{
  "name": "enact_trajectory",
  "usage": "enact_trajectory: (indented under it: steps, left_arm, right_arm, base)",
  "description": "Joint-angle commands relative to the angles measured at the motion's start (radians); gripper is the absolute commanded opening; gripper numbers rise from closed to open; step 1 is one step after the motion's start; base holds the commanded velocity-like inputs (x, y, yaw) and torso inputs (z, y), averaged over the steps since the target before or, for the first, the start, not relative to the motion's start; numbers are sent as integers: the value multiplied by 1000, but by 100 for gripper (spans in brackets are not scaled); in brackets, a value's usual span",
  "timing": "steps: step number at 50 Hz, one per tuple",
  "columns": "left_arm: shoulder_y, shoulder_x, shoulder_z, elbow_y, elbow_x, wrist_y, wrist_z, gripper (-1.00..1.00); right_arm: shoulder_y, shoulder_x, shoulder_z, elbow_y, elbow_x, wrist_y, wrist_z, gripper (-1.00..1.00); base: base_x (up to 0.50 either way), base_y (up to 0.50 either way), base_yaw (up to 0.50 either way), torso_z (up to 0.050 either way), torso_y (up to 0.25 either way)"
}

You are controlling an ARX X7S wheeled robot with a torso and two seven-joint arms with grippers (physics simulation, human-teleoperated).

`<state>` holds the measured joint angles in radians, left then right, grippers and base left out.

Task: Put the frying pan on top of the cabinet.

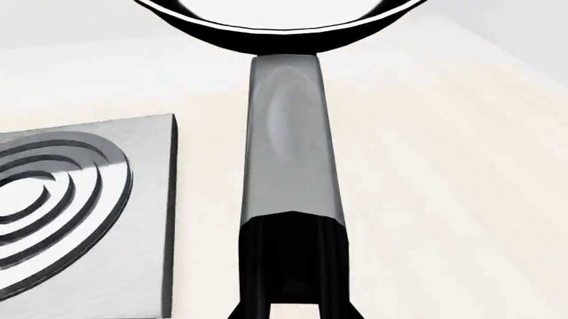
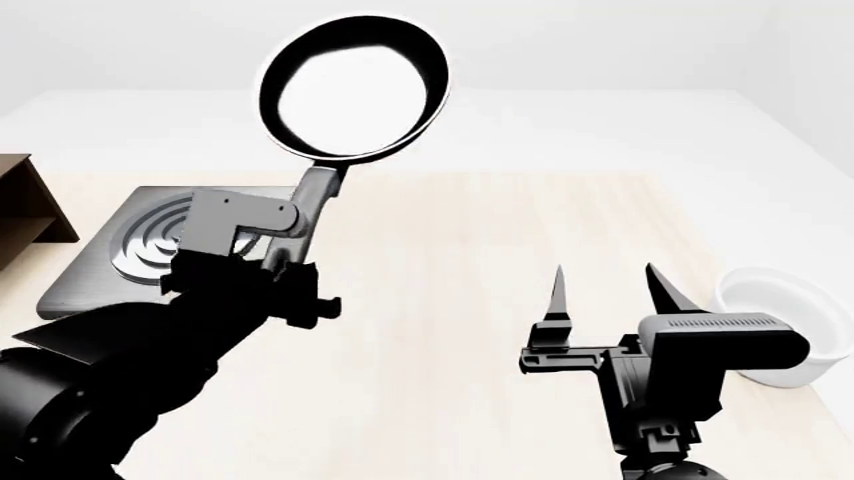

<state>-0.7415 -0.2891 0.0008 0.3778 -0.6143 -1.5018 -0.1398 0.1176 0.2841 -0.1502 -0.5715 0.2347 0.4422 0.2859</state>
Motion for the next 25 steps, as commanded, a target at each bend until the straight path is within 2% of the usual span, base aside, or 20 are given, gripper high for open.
enact_trajectory:
  steps: [1, 4, 9, 10, 16, 20, 25]
  left_arm:
    - [-232, 2, -134, -119, -24, -63, -194, -100]
    - [-343, -43, -65, -215, 11, -56, -220, -100]
    - [-517, -86, 61, -453, 71, 20, -190, -100]
    - [-581, -95, 117, -563, 120, 89, -182, -100]
    - [-752, -85, 208, -909, 227, 256, -162, -100]
    - [-821, -76, 220, -1055, 260, 320, -161, -100]
    - [-863, -80, 177, -1155, 295, 388, -238, -100]
  right_arm:
    - [1, 2, -4, 12, 5, -6, 3, 100]
    - [3, 3, -7, 13, 5, -6, 3, 100]
    - [7, 3, -13, 16, 6, -7, 3, 100]
    - [8, 2, -15, 16, 6, -7, 3, 100]
    - [10, 5, -18, 15, 8, -4, 5, 100]
    - [8, 7, -14, 16, 10, -5, 8, 100]
    - [4, 11, -13, 12, 13, -6, 10, 100]
  base:
    - [0, 0, 0, 0, 0]
    - [0, 0, 0, 0, 4]
    - [0, 0, 0, 0, 2]
    - [0, 0, 0, 0, 0]
    - [0, 0, 0, 0, 2]
    - [0, 0, 0, 0, 3]
    - [0, 0, 0, 3, 2]
